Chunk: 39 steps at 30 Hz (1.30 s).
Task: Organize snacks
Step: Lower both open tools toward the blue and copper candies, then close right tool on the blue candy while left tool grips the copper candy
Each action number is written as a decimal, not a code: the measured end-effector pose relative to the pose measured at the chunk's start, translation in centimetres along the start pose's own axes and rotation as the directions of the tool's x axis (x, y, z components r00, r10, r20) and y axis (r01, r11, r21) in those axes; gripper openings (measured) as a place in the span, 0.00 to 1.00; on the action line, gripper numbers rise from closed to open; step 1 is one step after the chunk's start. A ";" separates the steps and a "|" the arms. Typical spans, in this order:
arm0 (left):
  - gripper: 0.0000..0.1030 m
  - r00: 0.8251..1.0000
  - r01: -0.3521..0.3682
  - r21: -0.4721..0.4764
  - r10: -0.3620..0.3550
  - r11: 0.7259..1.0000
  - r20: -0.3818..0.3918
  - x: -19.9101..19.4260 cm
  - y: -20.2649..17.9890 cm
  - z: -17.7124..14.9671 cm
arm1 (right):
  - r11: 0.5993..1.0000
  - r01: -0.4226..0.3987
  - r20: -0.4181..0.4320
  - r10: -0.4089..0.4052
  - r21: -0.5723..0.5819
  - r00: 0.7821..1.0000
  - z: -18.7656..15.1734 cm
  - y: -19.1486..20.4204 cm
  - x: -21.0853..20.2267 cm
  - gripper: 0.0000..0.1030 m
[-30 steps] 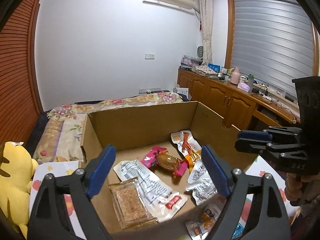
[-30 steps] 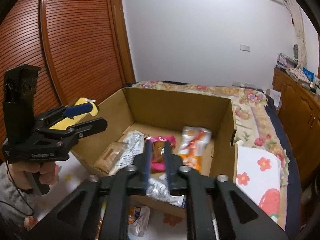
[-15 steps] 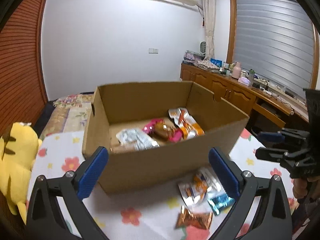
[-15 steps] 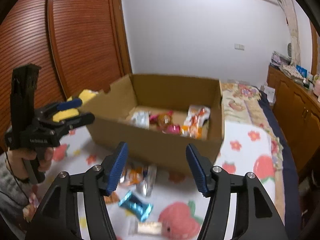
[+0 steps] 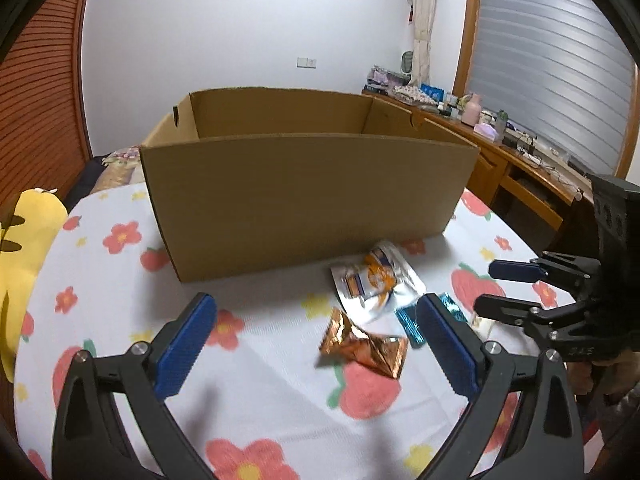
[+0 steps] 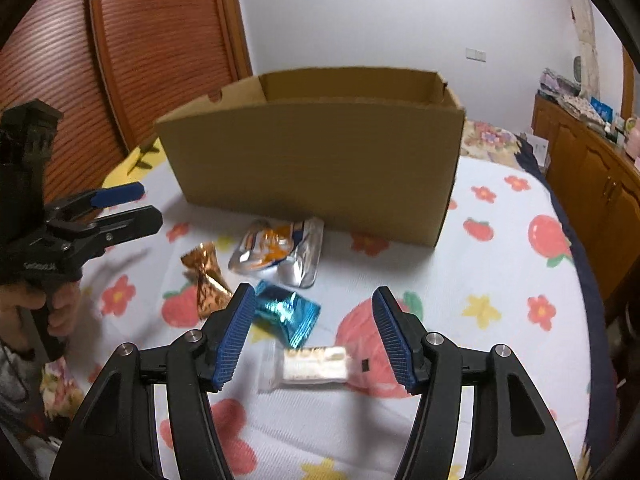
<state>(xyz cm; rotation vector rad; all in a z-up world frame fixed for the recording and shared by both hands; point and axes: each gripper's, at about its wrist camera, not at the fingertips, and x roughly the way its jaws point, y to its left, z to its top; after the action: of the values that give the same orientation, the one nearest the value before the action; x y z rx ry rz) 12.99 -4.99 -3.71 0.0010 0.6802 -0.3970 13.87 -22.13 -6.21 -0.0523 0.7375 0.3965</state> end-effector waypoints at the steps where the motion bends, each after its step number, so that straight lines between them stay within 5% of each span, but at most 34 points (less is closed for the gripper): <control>1: 0.97 1.000 0.001 0.001 -0.001 1.000 -0.003 0.0 0.0 -0.1 | 1.000 0.006 -0.009 -0.006 -0.009 1.000 -0.2 0.2 0.3 0.60; 26: 0.87 0.994 -0.005 -0.009 0.003 1.000 -0.110 0.1 0.4 -2.8 | 0.980 -0.081 -0.199 0.044 -0.180 0.979 0.5 2.6 5.7 0.60; 33: 0.87 0.992 0.010 -0.026 -0.013 1.000 -0.125 0.8 -0.4 -2.8 | 0.981 -0.124 -0.194 0.094 -0.152 0.976 0.6 2.3 5.2 0.36; 34: 0.87 0.992 0.013 -0.029 -0.017 0.999 -0.129 1.0 -0.5 -2.7 | 0.980 -0.124 -0.192 0.094 -0.152 0.977 0.5 2.4 5.1 0.19; 39: 0.86 0.988 0.026 -0.049 -0.033 0.998 -0.149 2.1 -1.1 -2.4 | 0.986 -0.115 -0.137 0.098 -0.121 0.986 0.2 1.9 4.0 0.20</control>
<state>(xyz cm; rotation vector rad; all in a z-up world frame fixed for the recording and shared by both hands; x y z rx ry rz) 12.60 -6.43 -6.74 -0.0236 0.8380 -0.4119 15.97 -18.99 -8.59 -0.1616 0.8460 0.5470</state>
